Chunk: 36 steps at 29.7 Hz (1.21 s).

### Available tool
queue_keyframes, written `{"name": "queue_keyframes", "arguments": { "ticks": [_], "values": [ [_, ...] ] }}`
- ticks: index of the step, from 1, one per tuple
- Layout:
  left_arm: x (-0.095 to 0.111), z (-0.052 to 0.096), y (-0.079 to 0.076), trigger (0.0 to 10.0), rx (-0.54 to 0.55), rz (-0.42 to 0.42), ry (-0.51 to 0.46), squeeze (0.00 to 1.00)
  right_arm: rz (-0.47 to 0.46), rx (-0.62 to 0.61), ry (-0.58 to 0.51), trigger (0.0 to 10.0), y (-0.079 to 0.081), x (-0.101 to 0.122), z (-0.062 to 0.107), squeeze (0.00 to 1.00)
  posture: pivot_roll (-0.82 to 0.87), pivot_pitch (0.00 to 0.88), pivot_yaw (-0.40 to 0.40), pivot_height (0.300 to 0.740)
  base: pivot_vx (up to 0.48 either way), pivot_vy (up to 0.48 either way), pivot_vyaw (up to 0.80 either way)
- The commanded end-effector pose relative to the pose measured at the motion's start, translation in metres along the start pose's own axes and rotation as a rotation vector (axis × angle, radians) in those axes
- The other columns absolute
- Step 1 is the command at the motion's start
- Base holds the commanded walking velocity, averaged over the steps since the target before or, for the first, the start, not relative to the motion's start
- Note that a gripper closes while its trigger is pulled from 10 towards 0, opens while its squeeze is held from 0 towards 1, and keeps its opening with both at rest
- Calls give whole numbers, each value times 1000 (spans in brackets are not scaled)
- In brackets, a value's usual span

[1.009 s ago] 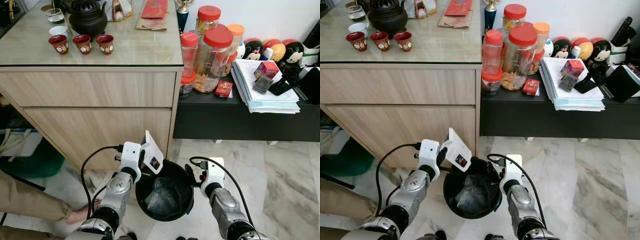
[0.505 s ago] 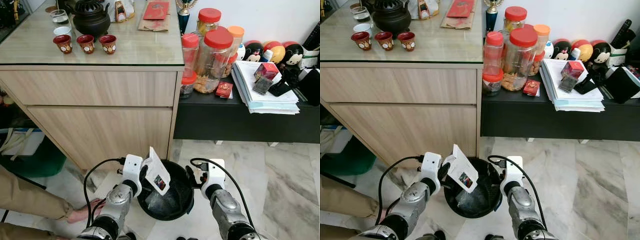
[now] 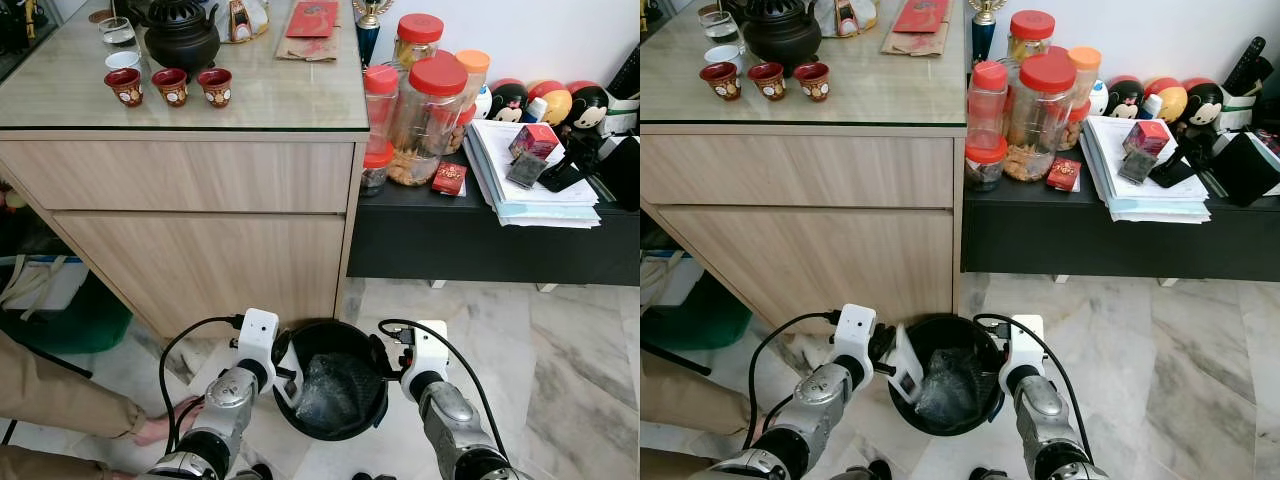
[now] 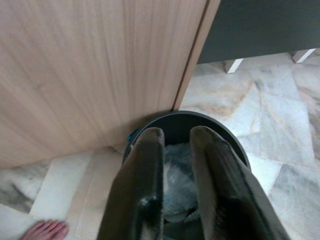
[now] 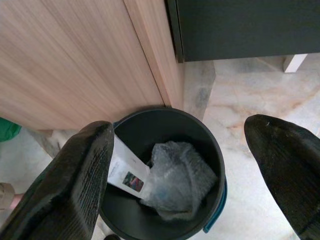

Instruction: Picking trash to rubbish bin

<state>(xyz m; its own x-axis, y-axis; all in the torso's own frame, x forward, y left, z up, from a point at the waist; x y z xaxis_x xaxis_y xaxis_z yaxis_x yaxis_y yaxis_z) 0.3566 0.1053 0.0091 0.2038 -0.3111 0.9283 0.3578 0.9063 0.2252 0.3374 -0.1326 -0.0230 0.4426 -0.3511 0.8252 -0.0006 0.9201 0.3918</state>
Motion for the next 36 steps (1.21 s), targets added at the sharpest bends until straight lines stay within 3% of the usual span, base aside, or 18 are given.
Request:
{"name": "queue_keyframes", "arguments": {
  "ticks": [1, 8, 9, 10, 11, 13, 15, 17, 19, 20, 21, 22, 24, 29, 36],
  "values": [
    [-16, 7, -2, 10000, -7, 15, 41, 1000, -3, -11, 23, 10000, -4, -9, 3, 0, 88, 216, -16, 740, 0, 0, 0],
    [-30, 13, 7, 10000, 36, 3, 88, 1000, -7, -18, 31, 10000, -5, -11, 4, 0, 88, 217, -14, 740, 0, 0, 0],
    [-36, 16, 11, 10000, 55, -5, 110, 416, -6, -22, 38, 10000, -6, -13, 5, 0, 88, 215, -14, 740, 0, 0, 0],
    [-39, 18, 13, 10000, 67, -10, 124, 416, -6, -24, 43, 10000, -7, -14, 5, 0, 88, 215, -14, 740, 0, 0, 0],
    [-51, 24, 17, 10000, 91, -15, 167, 0, -7, -35, 57, 10000, -10, -18, 7, 0, 90, 215, -14, 740, 0, 0, 0],
    [-75, 37, 24, 10000, 127, -32, 259, 0, -8, -60, 92, 10000, -16, -27, 10, 0, 86, 215, -15, 740, 0, 0, 0],
    [-117, 66, 30, 10000, 158, -75, 430, 0, -9, -115, 169, 10000, -33, -48, 21, 0, 81, 219, -18, 740, 0, 0, 0],
    [-147, 91, 33, 10000, 186, -69, 546, 0, -17, -166, 220, 10000, -48, -62, 32, 0, 95, 219, -19, 740, 0, 0, 0],
    [-156, 100, 33, 10000, 195, -61, 581, 0, -21, -180, 232, 10000, -52, -66, 35, 0, 95, 219, -19, 740, 0, 0, 0],
    [-184, 130, 28, 10000, 206, -48, 701, 0, -21, -238, 285, 10000, -68, -82, 50, 0, 82, 217, -21, 740, 0, 0, 0],
    [-184, 130, 28, 10000, 206, -48, 701, 0, -21, -238, 285, 10000, -68, -82, 50, 0, 82, 217, -21, 740, 0, 0, 0],
    [-204, 154, 21, 10000, 207, -30, 786, 0, -20, -296, 330, 10000, -83, -96, 64, 0, 86, 217, -23, 740, 0, 0, 0],
    [-218, 174, 14, 10000, 216, -6, 850, 0, -24, -341, 365, 10000, -94, -108, 77, 0, 88, 216, -26, 740, 0, 0, 0],
    [-224, 185, 11, 10000, 251, 24, 872, 0, -29, -369, 399, 10000, -103, -120, 90, 0, 87, 217, -31, 740, 0, 0, 0],
    [-213, 168, 16, 10000, 262, 9, 817, 0, -46, -377, 382, 10000, -102, -116, 87, 0, 85, 210, -32, 740, 0, 0, 0]
  ]
}}
Point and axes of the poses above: a point about 5 cm out from each wrist's last joint towards the gripper, its own z axis pointing back from the gripper into the wrist, its own x axis along the axis of the wrist's last joint, y = z × x, the point moved 5 cm from there along -z, pointing out of the wrist towards the gripper, and after that the axes turned 15 degrees about -z, right-handed, at the moved point
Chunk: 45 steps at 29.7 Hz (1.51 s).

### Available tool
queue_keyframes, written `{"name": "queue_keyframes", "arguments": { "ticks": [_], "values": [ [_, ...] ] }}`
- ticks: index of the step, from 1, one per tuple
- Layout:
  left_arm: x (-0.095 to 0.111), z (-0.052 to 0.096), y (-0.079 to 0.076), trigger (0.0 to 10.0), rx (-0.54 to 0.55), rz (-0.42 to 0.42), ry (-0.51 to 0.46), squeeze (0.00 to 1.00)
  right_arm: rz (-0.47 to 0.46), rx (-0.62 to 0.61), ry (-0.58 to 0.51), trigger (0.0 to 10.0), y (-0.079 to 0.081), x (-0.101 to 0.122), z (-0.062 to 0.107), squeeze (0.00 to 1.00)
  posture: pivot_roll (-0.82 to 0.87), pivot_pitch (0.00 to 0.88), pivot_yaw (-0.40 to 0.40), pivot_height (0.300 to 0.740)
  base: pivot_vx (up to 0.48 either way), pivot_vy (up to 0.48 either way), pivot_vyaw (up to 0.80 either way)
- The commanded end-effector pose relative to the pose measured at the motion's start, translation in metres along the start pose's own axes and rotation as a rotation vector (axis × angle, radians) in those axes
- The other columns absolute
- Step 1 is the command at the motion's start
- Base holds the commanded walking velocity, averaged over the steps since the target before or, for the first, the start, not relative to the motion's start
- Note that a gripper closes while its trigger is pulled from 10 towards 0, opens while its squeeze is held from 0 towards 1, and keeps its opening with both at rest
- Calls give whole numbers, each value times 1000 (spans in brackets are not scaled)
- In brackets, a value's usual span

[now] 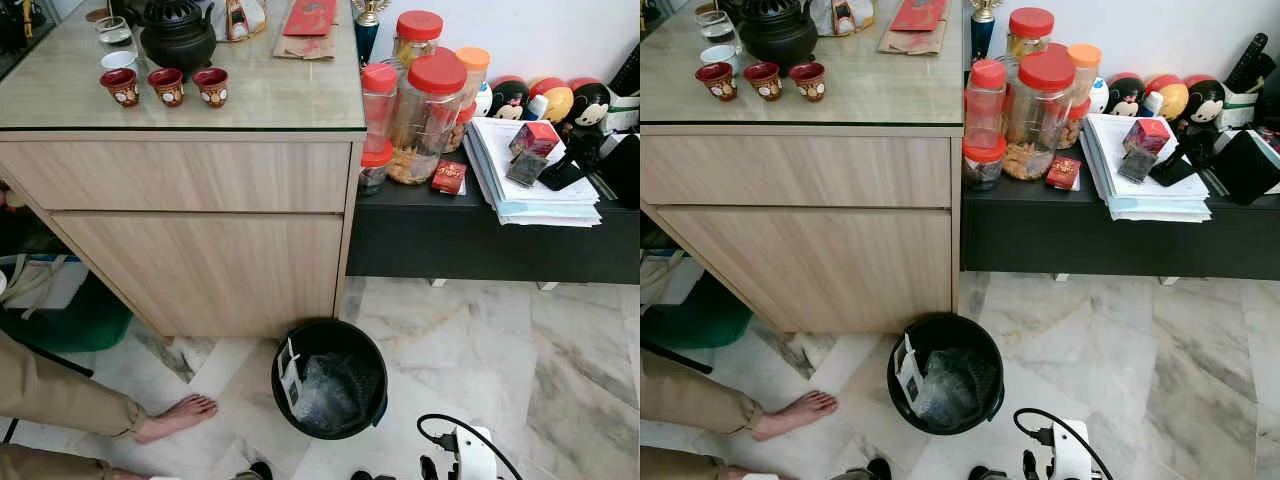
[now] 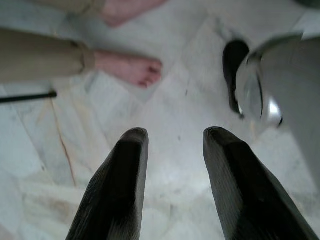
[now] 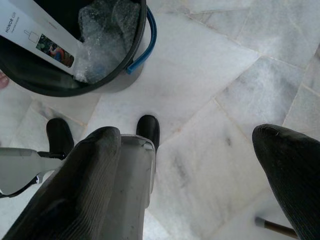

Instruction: Picking trash to rubbish bin

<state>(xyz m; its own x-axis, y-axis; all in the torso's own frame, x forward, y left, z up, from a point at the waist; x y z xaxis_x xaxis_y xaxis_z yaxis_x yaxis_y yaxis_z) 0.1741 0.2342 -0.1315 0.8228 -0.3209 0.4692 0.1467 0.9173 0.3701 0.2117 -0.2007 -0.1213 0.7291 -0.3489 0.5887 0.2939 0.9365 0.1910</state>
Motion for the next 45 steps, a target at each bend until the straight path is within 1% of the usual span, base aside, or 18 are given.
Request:
{"name": "queue_keyframes", "arguments": {
  "ticks": [1, 2, 5, 7, 11, 12, 16, 20, 23, 32, 36, 45],
  "values": [
    [-6, 1, -2, 10000, 2, -8, 16, 0, -22, -9, 8, 10000, -1, -3, 0, 0, 85, 210, -32, 740, 0, 0, 0],
    [3, -1, 0, 10000, 9, 2, -2, 0, -25, 6, -6, 10000, 4, 3, -1, 0, 84, 209, -33, 740, 0, 0, 0],
    [13, -2, 1, 10000, 10, -2, -28, 0, -28, 21, -27, 10000, 11, 12, -3, 0, 83, 204, -31, 740, 0, 0, 0],
    [15, -3, 1, 10000, 8, -6, -31, 0, -30, 22, -30, 10000, 12, 14, -4, 0, 84, 204, -31, 740, 0, 0, 0],
    [13, -2, 1, 10000, 16, -5, -21, 0, -26, 25, -30, 10000, 13, 14, -4, 0, 86, 203, -31, 740, 0, 0, 0],
    [9, -2, 0, 10000, 15, -12, -12, 0, -27, 24, -27, 10000, 13, 13, -4, 0, 86, 204, -30, 740, 0, 0, 0],
    [-2, 0, -2, 10000, 10, -19, 12, 0, -28, 11, -9, 10000, 8, 5, -2, 0, 85, 210, -28, 740, 0, 0, 0],
    [-6, 1, -2, 10000, 10, -15, 24, 0, -31, 3, -1, 10000, 5, 1, -1, 0, 87, 211, -27, 740, 0, 0, 0],
    [-4, 2, -3, 10000, 5, 14, 5, 0, -32, 1, 2, 10000, 5, 0, -1, 0, 86, 213, -27, 740, 0, 0, 0],
    [1, 1, -2, 10000, 5, 13, -13, 0, -34, 4, -4, 10000, 7, 3, -2, 0, 84, 213, -29, 740, 0, 0, 0],
    [7, 0, -2, 10000, 4, 29, -37, 0, -34, 12, -13, 10000, 10, 7, -3, 0, 83, 210, -31, 740, -271, 0, 0],
    [6, 0, -4, 10000, -1, 32, -37, 0, -32, 12, -10, 10000, 10, 5, -3, 0, 81, 209, -29, 740, -334, 0, 0]
  ]
}}
Point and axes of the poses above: a point about 5 cm out from each wrist's last joint towards the gripper, its own z axis pointing back from the gripper into the wrist, its own x axis along the axis of the wrist's last joint, y = z × x, the point moved 5 cm from there along -z, pointing out of the wrist towards the gripper, and after that the axes turned 15 degrees about -z, right-handed, at the moved point
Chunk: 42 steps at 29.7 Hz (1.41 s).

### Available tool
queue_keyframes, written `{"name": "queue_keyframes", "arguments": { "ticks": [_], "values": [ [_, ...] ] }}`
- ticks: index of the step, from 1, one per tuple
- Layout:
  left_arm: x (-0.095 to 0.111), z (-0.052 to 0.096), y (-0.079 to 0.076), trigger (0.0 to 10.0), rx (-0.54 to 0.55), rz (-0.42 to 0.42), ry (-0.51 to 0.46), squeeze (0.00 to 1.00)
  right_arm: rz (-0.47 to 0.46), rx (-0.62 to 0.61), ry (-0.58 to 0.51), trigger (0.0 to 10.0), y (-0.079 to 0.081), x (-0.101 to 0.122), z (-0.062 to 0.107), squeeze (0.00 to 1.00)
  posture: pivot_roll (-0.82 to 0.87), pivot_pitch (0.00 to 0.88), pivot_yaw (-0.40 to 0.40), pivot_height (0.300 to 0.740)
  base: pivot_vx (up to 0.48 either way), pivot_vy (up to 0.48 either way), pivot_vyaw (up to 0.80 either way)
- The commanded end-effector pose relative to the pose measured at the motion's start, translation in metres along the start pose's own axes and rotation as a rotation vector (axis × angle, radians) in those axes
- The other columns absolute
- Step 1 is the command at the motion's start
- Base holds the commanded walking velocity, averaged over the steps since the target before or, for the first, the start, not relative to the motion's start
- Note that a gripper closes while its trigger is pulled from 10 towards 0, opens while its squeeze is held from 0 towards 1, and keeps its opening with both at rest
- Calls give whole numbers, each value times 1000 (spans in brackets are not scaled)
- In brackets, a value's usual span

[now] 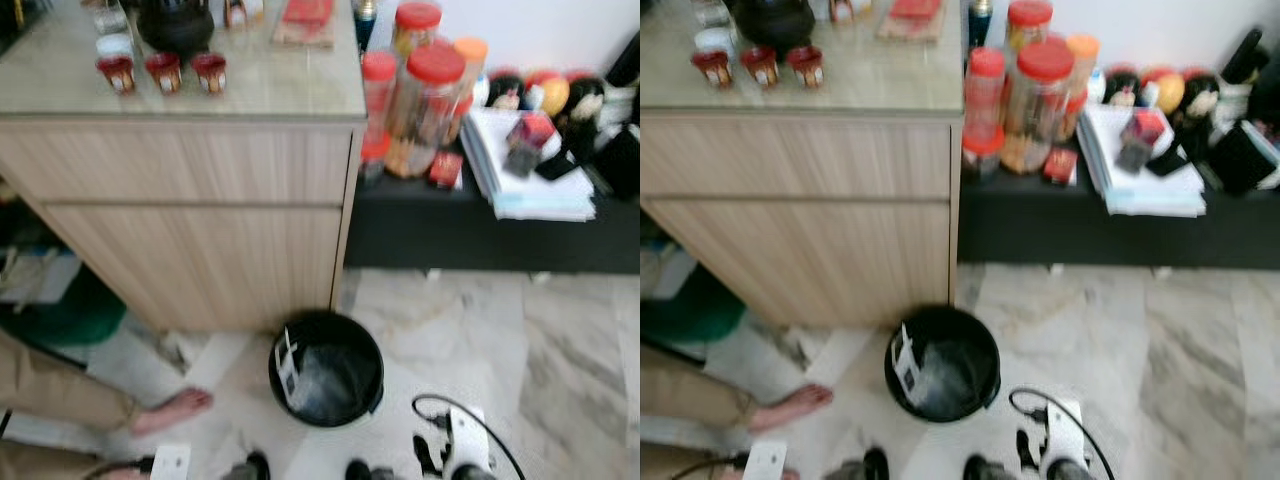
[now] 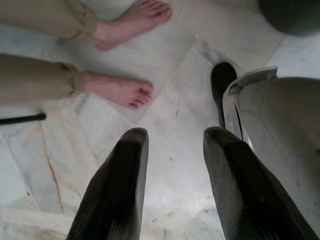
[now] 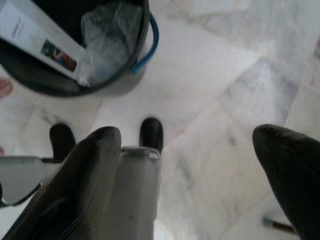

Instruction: Picking trash to rubbish bin

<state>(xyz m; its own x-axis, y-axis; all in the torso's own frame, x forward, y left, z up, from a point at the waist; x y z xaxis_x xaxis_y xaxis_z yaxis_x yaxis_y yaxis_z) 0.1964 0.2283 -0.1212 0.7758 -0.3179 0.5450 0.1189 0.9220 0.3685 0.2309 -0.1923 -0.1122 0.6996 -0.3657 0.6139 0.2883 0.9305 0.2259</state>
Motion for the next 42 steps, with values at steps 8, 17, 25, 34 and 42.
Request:
{"name": "queue_keyframes", "arguments": {
  "ticks": [8, 17, 25, 34, 42],
  "values": [
    [-18, 5, -4, 10000, -12, 12, 45, 0, -11, -21, 31, 10000, -6, -11, 3, 0, 81, 204, -30, 740, -350, 0, 0],
    [-17, 4, -5, 10000, -15, 17, 39, 0, -13, -18, 26, 10000, -5, -10, 2, 0, 81, 206, -31, 740, -336, 0, 0],
    [-17, 5, -7, 10000, -17, 10, 42, 0, -13, -21, 30, 10000, -6, -12, 3, 0, 81, 210, -32, 740, -76, 0, 0],
    [-14, 4, -6, 10000, -16, 13, 22, 0, -20, -20, 24, 10000, -5, -11, 2, 0, 80, 208, -30, 740, 0, 0, 0],
    [-13, 4, -6, 10000, -17, -4, 20, 0, -23, -19, 23, 10000, -5, -11, 2, 0, 81, 206, -29, 740, 0, 0, 0]
  ]
}}
Point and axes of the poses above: a point about 5 cm out from each wrist's last joint towards the gripper, its own z axis pointing back from the gripper into the wrist, its own x axis along the axis of the wrist's last joint, y = z × x, the point moved 5 cm from there along -z, pointing out of the wrist towards the gripper, and after that the axes turned 15 degrees about -z, right-handed, at the moved point
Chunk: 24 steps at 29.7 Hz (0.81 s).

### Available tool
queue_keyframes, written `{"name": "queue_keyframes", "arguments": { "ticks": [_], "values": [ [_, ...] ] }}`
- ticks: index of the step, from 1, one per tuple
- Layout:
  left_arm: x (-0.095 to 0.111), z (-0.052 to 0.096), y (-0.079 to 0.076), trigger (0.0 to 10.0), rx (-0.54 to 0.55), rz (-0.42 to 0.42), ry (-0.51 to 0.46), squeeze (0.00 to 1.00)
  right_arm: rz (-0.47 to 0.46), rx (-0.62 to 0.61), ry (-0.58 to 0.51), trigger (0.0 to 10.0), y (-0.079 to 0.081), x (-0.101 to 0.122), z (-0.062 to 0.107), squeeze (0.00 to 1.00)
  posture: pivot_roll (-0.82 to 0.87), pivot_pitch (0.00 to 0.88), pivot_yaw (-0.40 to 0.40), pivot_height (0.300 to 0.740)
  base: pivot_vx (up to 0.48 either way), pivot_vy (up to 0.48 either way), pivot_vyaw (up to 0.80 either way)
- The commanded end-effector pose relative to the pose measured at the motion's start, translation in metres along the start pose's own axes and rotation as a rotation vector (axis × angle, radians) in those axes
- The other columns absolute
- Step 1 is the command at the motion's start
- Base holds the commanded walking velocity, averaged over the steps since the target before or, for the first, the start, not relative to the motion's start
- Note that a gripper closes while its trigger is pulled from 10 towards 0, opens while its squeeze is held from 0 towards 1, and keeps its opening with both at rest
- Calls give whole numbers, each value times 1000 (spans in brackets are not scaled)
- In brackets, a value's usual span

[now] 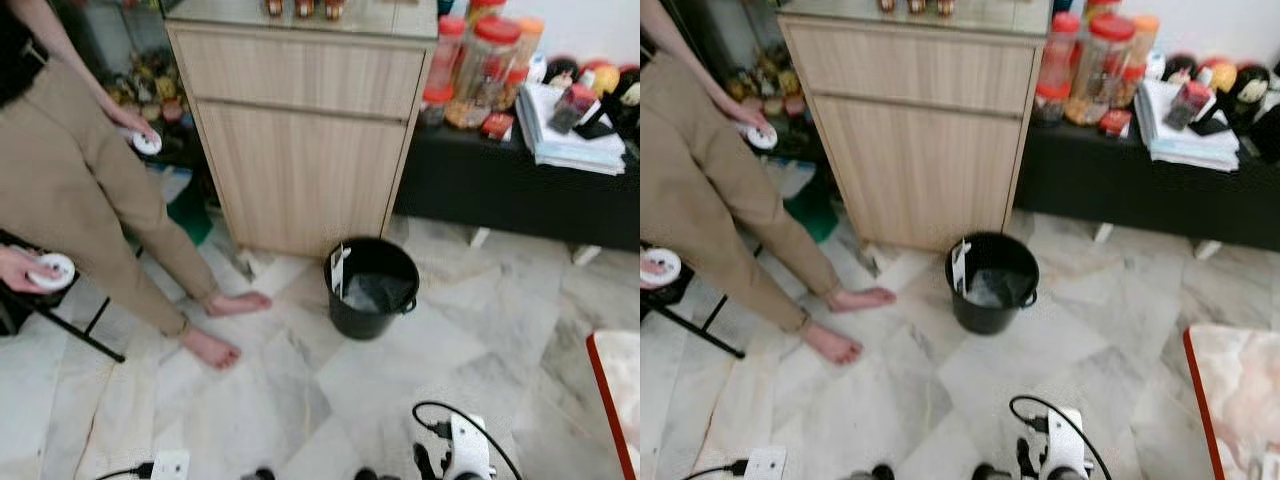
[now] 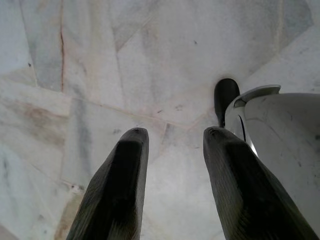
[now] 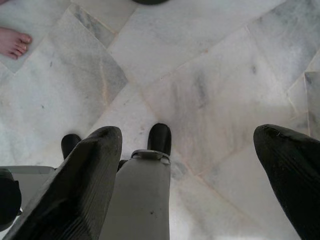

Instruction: Picking trash to rubbish bin

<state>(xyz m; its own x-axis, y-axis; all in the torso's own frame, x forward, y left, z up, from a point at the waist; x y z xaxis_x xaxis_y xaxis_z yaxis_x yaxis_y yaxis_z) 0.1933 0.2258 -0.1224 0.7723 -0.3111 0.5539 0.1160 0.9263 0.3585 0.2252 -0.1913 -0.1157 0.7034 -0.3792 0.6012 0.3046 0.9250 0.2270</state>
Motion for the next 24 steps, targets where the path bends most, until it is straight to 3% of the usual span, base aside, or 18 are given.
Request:
{"name": "queue_keyframes", "arguments": {
  "ticks": [1, 11, 20, 24],
  "values": [
    [-10, 2, -3, 10000, -11, -17, 27, 0, -9, -9, 11, 10000, -3, -4, 1, 0, 81, 206, -29, 740, 0, 0, 0],
    [-11, 3, -3, 10000, -8, -24, 31, 0, -9, -10, 9, 10000, -3, -4, 1, 0, 79, 205, -29, 740, 0, -212, 0],
    [-10, 2, -3, 10000, -4, 12, 30, 0, -9, -8, 10, 10000, -2, -4, 1, 0, 80, 206, -29, 740, 0, 0, 0],
    [-10, 2, -2, 10000, -4, 12, 29, 0, -10, -8, 9, 10000, -2, -4, 1, 0, 79, 205, -28, 740, 0, 293, 0]
  ]
}}
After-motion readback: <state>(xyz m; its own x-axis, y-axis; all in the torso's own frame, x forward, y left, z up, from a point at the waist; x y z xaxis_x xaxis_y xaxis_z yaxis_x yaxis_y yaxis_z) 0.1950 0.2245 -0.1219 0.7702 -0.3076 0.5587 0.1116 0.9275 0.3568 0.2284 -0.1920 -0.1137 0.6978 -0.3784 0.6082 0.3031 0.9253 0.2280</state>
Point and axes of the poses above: a point about 5 cm out from each wrist's last joint towards the gripper, its own z axis pointing back from the gripper into the wrist, its own x axis along the axis of the wrist's last joint, y = z × x, the point moved 5 cm from there along -z, pointing out of the wrist towards the gripper, and after that the axes turned 15 degrees about -z, right-handed, at the moved point
